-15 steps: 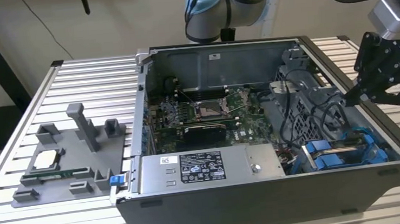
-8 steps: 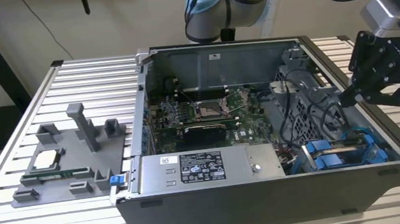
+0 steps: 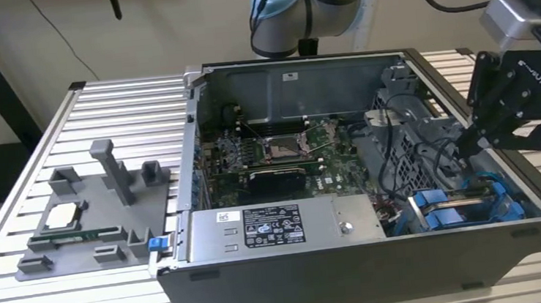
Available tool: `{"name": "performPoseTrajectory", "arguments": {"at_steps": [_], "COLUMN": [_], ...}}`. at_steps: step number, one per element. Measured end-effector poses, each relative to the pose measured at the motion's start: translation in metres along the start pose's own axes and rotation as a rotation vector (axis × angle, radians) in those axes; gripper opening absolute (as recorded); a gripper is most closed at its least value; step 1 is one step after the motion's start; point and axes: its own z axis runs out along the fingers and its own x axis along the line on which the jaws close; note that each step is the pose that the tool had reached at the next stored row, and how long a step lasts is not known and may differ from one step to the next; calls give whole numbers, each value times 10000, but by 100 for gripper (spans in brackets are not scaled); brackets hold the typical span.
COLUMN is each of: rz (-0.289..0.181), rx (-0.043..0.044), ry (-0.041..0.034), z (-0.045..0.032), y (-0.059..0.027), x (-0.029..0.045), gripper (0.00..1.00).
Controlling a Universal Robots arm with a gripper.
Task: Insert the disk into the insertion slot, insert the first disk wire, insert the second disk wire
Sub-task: 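Insert the second disk wire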
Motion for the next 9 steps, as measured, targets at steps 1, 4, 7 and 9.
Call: {"name": "performPoseTrajectory", "arguments": {"at_steps": [1, 4, 7, 9], "rz": [4, 9, 7, 8], "rx": [2, 5, 4, 3], "ry": [30, 69, 72, 72], "z": [10, 57, 94, 103], "y": [15, 47, 40, 37], "x": [3, 16, 64, 103], "gripper": [0, 0, 0, 0]}}
